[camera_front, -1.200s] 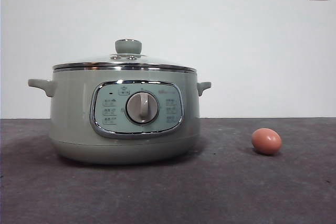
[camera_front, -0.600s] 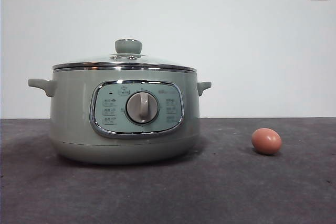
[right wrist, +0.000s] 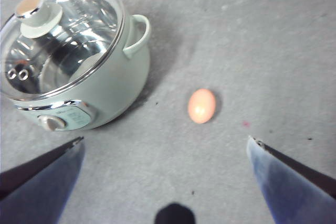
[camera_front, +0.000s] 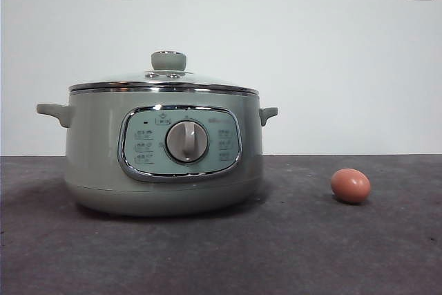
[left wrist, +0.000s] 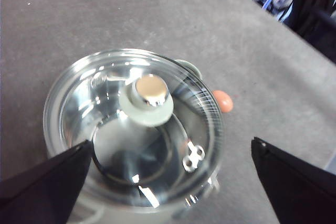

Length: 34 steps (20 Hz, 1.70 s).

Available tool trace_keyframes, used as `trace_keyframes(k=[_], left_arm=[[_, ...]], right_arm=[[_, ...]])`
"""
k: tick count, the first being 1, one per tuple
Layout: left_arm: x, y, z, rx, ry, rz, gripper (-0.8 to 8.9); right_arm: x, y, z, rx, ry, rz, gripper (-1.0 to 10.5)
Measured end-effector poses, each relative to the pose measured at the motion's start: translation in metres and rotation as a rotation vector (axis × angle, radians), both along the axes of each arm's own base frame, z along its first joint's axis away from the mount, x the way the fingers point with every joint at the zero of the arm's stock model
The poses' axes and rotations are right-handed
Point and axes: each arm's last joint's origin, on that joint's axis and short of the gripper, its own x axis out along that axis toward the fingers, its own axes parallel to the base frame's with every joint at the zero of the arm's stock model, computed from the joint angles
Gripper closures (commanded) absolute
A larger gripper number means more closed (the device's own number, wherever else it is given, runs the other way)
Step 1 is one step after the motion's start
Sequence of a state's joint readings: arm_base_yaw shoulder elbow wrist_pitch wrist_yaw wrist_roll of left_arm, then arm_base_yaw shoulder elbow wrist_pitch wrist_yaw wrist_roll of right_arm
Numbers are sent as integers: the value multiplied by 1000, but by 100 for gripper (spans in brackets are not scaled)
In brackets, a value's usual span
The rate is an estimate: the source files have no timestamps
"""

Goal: Pick up the egg,open the lid,put the egg in the pot,close the lid

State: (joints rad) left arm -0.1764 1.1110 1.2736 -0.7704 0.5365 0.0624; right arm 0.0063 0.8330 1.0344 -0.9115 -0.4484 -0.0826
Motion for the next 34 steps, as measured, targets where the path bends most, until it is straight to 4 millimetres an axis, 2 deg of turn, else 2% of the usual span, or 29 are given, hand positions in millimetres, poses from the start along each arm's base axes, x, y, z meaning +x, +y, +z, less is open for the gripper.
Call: trace_keyframes(k=[3,7,13,16,19,22,30,34], left_arm=[[35,-29,2,88,7,-21,213],[76,-63,-16,195,55,-35,213],[112,-93,-50,260,73,-54,215],[120,-98,-64,283,104,-51,217],[123,-99,-68,296,114,-44,228],[123,-99,-68,297,117,-44,477],[119,-102,-71,305,146,-65,476],[118,-104,-71,303,147,-73,675]], right_arm=[[7,0,-4,2,30,2,408],[9,0,-5,5,38,0,410],[9,0,-5,6,39,0,410],[9,0,-5,8,39,-1,410],[9,0,-4,7,34,-1,410],[10,0,-3,8,18,-1,410],[10,0,-3,8,18,-1,410],[10,0,-3,8,21,-1,411]])
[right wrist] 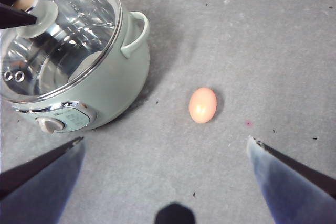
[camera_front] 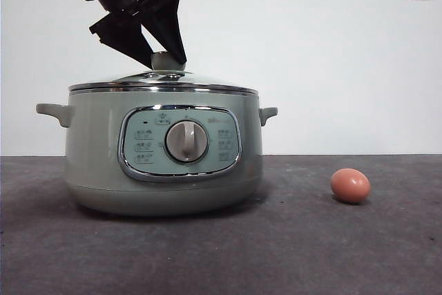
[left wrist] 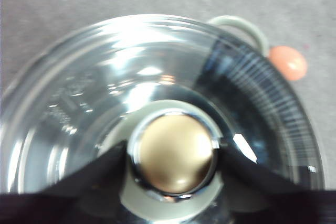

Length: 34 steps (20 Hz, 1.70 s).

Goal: Pick up the egg,open the lid,put the egg in the pot,close the lid

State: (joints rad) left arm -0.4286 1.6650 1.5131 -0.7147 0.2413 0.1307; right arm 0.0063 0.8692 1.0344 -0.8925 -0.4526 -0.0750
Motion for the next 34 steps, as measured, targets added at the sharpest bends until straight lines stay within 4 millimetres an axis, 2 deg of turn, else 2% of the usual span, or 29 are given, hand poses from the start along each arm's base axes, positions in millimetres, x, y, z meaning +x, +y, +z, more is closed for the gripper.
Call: trace_keyframes(k=[4,5,16,20,23,27,31,34], left_arm=[[-1,-1,0,2,-1,-2,812],[-1,-1,0,2,-1,-3,821],[-1,-2,1,-14,0,-15,821],[-7,1,10,-33,-23,-15,821],[-25,12,39,-81,-98,-12,821],[-56,37,79,-133,-219,26,822],[-106,64,115,-168,-311,52,822],[-143,80,132,-182,-369,68,822]], right_arm=[[0,0,0,0,0,0,411],[0,0,0,0,0,0,411],[0,0,0,-1,1,-1,411],[6,0,-4,-1,26,-2,411],[14,0,-7,5,52,-8,411],[35,0,-15,10,71,-12,412],[69,13,-35,-21,131,0,412],[96,32,-59,-99,189,9,412]])
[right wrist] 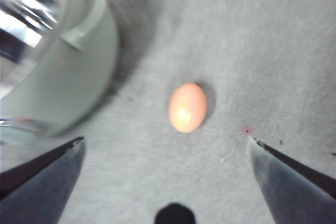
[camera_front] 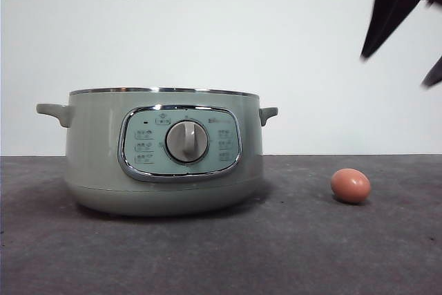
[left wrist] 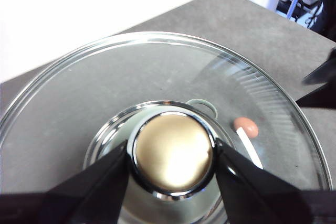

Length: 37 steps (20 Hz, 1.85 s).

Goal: Pick up the egg,open the lid,put the egg in the pot,close the lid

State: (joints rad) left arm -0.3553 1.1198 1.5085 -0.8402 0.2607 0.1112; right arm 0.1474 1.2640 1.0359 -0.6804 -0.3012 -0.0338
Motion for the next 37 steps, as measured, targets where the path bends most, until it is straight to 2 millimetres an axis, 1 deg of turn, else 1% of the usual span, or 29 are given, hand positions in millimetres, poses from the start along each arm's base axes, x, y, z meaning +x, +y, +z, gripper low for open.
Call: trace_keyframes(k=[3,6,9,12,13,14,15,17,18,20,24,27,28,29,31,33,37], left_arm=[[-29,11,6,3,-8,12,821],[-52,20,10,1,-20,19,821],[-71,28,11,21,-27,65,821],[-83,34,11,23,-18,84,821],[-87,35,11,18,-20,85,821],[-91,36,11,14,-22,86,821],[-94,38,11,13,-21,87,821],[-98,39,11,10,-12,90,821],[-99,39,10,10,-8,92,821],[-99,40,10,7,-3,94,821],[-102,40,10,-4,-4,98,821],[-102,40,10,-4,-4,98,821],[-102,40,10,-4,-4,98,822],[-102,41,11,-4,-4,98,821],[-102,40,10,-4,-4,98,821],[-102,41,11,-4,-4,98,822],[-102,40,10,-4,-4,98,821]], right_arm=[[23,19,-30,-99,60,2,412],[39,33,-53,-146,78,16,414],[51,40,-70,-173,93,12,414],[59,42,-86,-174,121,0,417],[61,43,-91,-178,136,-2,436],[62,43,-94,-180,146,-1,484],[63,43,-96,-183,152,-2,488],[65,44,-99,-180,142,-2,505],[66,44,-99,-180,137,-4,539],[66,44,-100,-182,139,-5,551],[69,45,-110,-191,168,-3,635],[72,46,-113,-183,159,-1,652],[73,46,-112,-178,146,-4,727],[73,46,-112,-177,142,-5,773],[73,46,-112,-176,140,-5,824],[73,46,-112,-175,139,-5,968],[73,47,-111,-150,147,8,959]])
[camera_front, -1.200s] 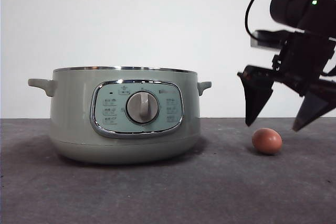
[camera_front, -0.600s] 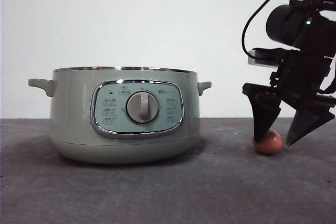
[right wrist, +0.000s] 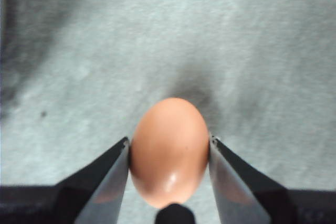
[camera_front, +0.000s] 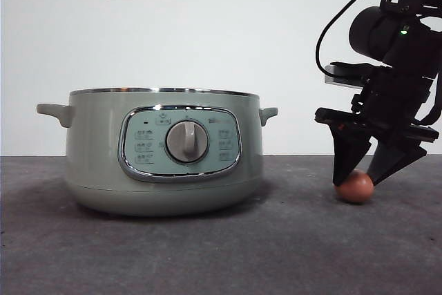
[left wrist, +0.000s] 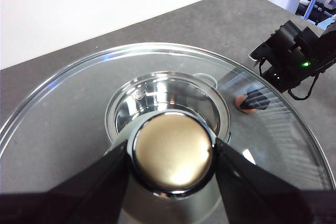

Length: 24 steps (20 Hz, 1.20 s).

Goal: Pick up the egg,open the lid,put the egg in the pot,close the lid

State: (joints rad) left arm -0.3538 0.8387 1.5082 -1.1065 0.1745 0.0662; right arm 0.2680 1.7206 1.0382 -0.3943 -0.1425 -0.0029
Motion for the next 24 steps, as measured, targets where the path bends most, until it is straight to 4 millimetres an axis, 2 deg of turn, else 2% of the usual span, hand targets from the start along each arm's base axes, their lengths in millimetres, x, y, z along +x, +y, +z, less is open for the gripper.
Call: trace_keyframes(k=[2,4,7,9,13,15,18,20,24], left_arm=[[0,0,0,0,0,0,822],[0,0,0,0,0,0,821],[0,0,0,0,-1,0,822],[0,0,0,0,-1,0,821],[0,0,0,1,-1,0,821],[0,0,0,1,-1,0,821],[-2,1,0,0,-5,-1,821],[-6,2,1,-5,-17,-1,821],[-16,6,0,-5,-17,0,821]], right_arm=[[-2,0,6,24,-5,1,959],[-8,-1,28,50,-69,-4,959],[-21,-2,81,105,-222,-11,959],[-27,4,114,135,-302,12,959],[-31,45,175,219,-441,146,959],[-30,73,193,259,-482,223,959],[-18,116,192,276,-459,309,959],[-7,142,173,252,-392,351,959],[9,175,143,206,-305,404,959]])
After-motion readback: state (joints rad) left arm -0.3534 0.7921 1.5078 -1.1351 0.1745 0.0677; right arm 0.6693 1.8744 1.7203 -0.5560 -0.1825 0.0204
